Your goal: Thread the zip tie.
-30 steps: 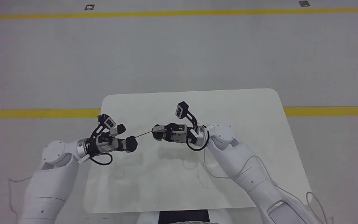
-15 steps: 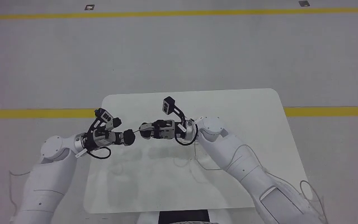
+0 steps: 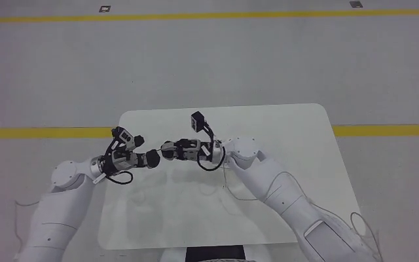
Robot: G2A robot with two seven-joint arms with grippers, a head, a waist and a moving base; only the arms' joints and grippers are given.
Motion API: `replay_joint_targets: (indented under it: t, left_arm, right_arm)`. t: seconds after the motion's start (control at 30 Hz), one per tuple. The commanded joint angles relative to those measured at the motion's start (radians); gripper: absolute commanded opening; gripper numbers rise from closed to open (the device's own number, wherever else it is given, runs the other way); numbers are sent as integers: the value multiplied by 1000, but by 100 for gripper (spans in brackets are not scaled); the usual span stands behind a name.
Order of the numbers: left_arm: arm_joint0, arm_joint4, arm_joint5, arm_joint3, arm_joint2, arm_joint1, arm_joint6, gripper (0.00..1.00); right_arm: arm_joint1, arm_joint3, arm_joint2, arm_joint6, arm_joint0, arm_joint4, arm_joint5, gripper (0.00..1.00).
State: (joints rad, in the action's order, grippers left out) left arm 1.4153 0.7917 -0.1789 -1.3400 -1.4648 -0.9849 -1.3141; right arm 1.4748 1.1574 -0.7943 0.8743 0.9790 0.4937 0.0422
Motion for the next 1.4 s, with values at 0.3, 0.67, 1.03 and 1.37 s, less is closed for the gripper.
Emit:
replay_joint_targets:
  t: [0.3,0.67,1.03,1.37]
  left_arm:
    - [-3,4,1,6,3,1,-9,100]
    - [15,-26,14,-15,4,8,9,89]
    - [13,-53,15,-1,11,14,13,24]
    - [12,-45,13,7,21,17,12,23]
  right_arm:
    - [0,8,3,-13,6,-14,-8,0]
    - [-13,66,-14,-62,36,-86,-42,0]
    - [-20,93,-15,-45,36,-137,-82,0]
    - [-18,97,-9,-56,41,-137,-77,0]
